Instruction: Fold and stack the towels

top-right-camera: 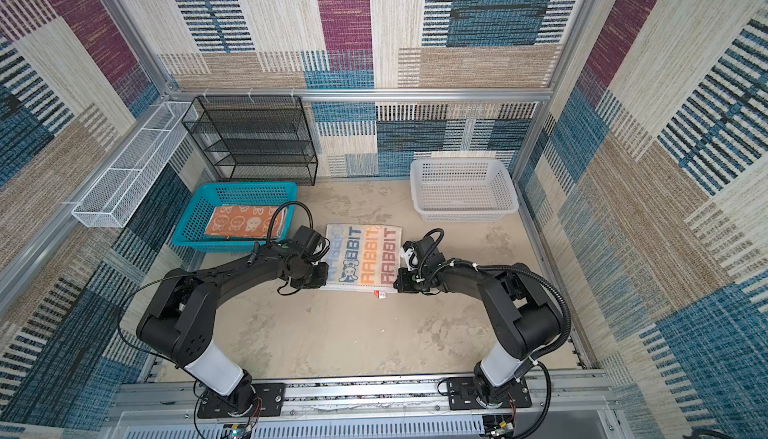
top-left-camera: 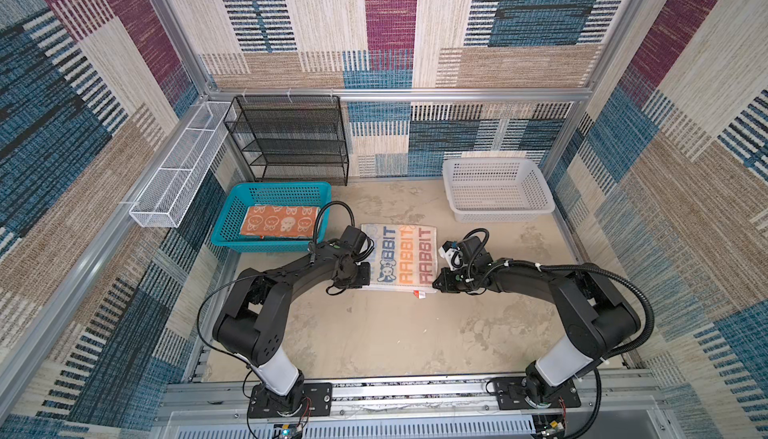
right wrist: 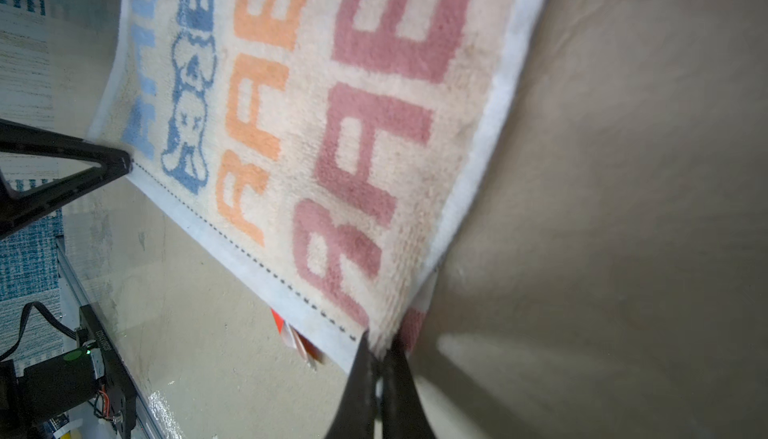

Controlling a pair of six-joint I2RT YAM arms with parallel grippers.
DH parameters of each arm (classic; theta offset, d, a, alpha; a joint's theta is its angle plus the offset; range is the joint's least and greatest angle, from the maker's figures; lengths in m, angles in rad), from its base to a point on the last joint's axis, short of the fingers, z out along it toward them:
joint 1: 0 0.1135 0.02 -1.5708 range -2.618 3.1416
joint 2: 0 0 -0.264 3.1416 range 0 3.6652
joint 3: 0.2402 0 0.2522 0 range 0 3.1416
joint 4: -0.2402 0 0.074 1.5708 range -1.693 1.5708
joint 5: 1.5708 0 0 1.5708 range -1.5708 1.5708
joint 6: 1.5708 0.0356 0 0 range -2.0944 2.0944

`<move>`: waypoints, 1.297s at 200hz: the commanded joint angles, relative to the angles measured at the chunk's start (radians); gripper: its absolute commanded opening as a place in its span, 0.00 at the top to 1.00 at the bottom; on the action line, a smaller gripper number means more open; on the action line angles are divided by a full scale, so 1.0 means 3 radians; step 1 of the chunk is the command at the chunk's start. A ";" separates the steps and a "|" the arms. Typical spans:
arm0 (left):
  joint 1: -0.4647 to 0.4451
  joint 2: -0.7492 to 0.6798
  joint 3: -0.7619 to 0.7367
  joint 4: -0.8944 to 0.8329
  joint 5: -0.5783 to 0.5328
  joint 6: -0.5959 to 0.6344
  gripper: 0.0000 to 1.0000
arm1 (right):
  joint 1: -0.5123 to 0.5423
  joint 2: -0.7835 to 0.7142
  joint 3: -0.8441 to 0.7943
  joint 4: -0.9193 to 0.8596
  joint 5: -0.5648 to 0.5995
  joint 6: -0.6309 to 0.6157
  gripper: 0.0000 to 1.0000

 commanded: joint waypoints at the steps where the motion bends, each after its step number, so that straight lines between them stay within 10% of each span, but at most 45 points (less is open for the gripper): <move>1: 0.0009 0.0034 -0.0041 0.0007 -0.0134 0.0012 1.00 | 0.0002 0.0033 -0.0019 0.0040 0.0104 0.0031 1.00; 259: 0.0009 0.0129 -0.0054 0.0062 -0.0181 0.0031 1.00 | 0.0129 -0.0026 -0.0241 0.0115 0.0219 0.0157 0.94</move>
